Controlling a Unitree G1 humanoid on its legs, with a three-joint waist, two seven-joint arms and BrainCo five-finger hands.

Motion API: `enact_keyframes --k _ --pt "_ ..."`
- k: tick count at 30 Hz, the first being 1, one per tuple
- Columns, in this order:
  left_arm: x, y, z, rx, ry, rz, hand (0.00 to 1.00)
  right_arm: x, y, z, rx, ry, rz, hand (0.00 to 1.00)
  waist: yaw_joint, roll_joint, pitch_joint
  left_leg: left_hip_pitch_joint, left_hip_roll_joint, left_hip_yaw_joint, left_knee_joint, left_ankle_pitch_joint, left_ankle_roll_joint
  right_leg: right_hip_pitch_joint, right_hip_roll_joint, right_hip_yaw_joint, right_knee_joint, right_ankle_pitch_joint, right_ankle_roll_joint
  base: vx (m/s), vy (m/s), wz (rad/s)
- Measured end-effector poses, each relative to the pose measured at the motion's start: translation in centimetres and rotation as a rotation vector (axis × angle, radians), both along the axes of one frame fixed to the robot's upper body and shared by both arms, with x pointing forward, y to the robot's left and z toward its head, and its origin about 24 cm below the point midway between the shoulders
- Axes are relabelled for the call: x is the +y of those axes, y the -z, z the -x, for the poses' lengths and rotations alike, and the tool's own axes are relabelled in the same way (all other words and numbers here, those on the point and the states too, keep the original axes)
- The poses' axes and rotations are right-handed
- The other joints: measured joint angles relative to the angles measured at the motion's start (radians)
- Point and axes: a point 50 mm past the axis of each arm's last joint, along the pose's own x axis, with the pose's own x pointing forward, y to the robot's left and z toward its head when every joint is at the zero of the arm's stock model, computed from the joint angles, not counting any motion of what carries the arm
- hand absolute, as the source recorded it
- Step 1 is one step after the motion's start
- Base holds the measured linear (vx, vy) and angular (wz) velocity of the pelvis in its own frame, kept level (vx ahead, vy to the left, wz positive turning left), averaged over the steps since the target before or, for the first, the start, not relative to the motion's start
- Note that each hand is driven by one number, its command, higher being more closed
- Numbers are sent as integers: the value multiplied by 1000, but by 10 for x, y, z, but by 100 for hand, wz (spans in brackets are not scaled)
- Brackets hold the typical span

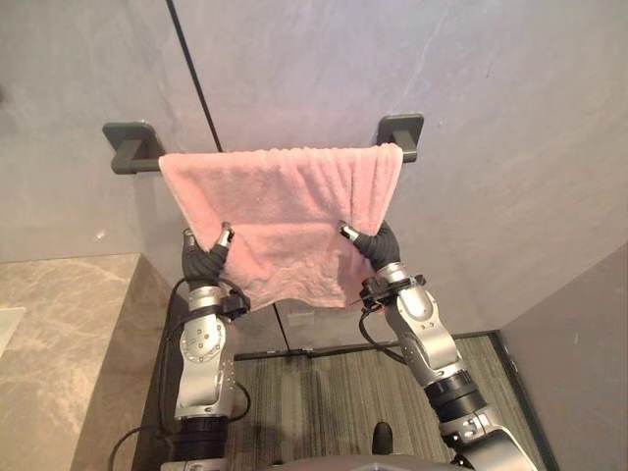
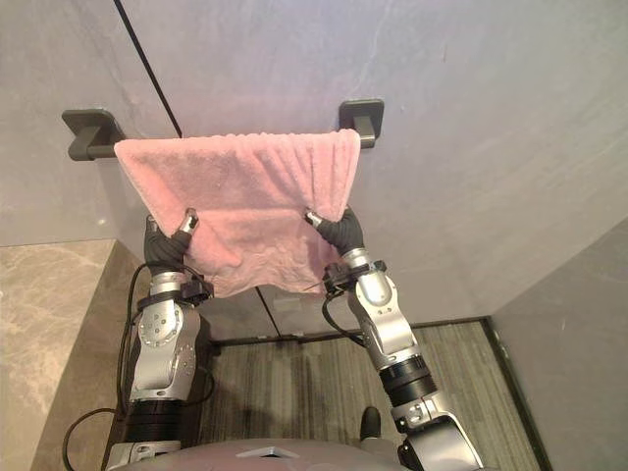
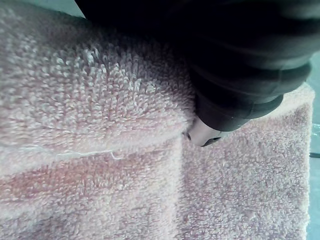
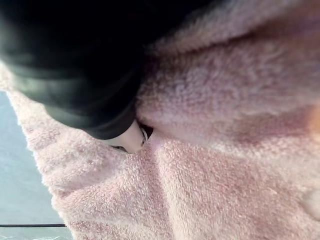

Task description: Organize washtable

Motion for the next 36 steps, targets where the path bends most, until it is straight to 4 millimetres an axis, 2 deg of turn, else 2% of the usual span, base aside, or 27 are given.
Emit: enact_keyframes --k 2,3,4,13,16,18,21,26,30,36 --pt "-1 -1 -2 -2 5 1 100 -2 0 -4 7 10 4 100 0 0 0 0 0 0 -1 0 0 0 0 0 0 -1 1 0 0 0" --pt "-1 -1 -3 -3 7 3 100 -2 0 -5 4 13 10 0 0 0 1 0 -1 -1 -1 0 0 0 -1 0 0 -2 2 0 0 0" --pt "0 -1 -4 -4 1 6 0 -3 0 -5 1 20 18 0 0 1 1 0 -1 -1 -2 0 0 0 -1 -1 0 -3 2 0 0 0" --pt "15 1 -1 4 -64 21 0 -23 -1 -10 4 117 9 0 0 5 18 2 -1 -1 -10 0 0 0 0 -3 0 -8 4 0 0 0" --pt "30 5 5 17 -144 51 0 -43 6 -9 32 216 -8 0 0 4 32 3 -1 0 -12 0 0 -1 0 -3 0 -8 4 0 0 0" --pt "40 16 14 61 -197 73 0 -59 14 -5 61 273 6 0 -4 3 35 3 -1 0 -14 0 0 -3 1 -3 0 -8 4 0 0 0" --pt "42 25 21 102 -205 70 0 -66 17 -2 65 293 28 0 -3 2 35 3 -1 1 -15 -1 0 -3 1 -3 0 -8 3 0 0 0" --pt "31 30 21 122 -137 56 0 -64 14 0 50 281 33 0 0 2 35 2 0 1 -12 -2 1 -3 0 0 0 -7 3 0 0 0" --pt "27 44 32 185 -108 50 0 -68 11 15 19 287 18 0 -2 1 36 -5 0 5 2 -11 3 -7 0 2 0 -7 3 5 2 -4" --pt "32 70 62 318 -97 38 0 -95 42 45 133 378 32 0 0 1 36 -29 1 4 22 -25 6 -21 -3 3 0 -7 3 0 0 0"
